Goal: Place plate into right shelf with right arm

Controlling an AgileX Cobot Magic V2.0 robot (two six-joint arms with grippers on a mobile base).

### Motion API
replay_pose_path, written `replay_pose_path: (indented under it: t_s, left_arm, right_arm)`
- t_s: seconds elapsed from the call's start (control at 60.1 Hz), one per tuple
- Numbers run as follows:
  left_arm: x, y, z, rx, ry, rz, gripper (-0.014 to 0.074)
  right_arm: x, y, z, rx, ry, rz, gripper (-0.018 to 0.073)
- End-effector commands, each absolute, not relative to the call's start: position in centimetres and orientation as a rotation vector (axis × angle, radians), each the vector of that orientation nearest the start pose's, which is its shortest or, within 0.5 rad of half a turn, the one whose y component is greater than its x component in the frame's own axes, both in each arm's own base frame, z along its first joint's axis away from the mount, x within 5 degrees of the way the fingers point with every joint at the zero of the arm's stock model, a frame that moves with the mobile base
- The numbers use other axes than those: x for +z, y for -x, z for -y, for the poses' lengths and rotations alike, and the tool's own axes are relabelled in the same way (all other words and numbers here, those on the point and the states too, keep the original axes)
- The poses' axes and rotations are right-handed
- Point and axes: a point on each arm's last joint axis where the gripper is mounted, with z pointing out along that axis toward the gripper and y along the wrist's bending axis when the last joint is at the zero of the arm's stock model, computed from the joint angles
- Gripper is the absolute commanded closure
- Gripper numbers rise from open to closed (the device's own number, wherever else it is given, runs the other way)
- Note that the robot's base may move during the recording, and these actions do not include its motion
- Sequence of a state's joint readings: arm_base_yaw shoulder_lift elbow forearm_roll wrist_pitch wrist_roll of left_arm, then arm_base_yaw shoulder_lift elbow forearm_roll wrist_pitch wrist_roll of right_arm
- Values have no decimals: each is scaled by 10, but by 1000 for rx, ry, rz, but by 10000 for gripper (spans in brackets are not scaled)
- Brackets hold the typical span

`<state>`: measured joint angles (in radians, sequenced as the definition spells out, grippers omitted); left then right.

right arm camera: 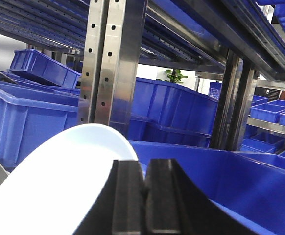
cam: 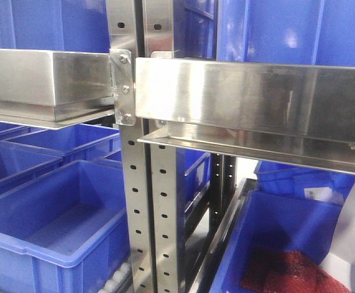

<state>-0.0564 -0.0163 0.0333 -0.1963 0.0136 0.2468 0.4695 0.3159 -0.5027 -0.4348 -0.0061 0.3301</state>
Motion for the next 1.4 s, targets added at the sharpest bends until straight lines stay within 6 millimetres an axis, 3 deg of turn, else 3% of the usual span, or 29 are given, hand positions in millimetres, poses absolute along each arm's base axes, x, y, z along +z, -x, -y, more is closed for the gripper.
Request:
replay_pose_path:
  t_s: [0.0, 0.266, 0.532, 0.982, 1.165, 1.381]
  left_arm:
    - [208, -55, 2, 1, -63, -1427, 643]
    - [208, -55, 2, 1, -63, -1427, 643]
    - [208, -55, 2, 1, -63, -1427, 643]
    - [208, -55, 2, 1, -63, -1427, 643]
    - [208, -55, 2, 1, -63, -1427, 643]
    - [208, -55, 2, 1, -63, -1427, 643]
  right_arm:
    - [378, -55, -32, 329, 382, -1134, 505]
    - [389, -51, -34, 357, 385, -1048, 505]
    - [421, -65, -40, 356, 381, -1036, 505]
    - [500, -138, -69, 314, 356, -1042, 505]
    - [518, -171, -55, 185, 275, -1055, 505]
    - [511, -207, -22, 41, 146, -1127, 505]
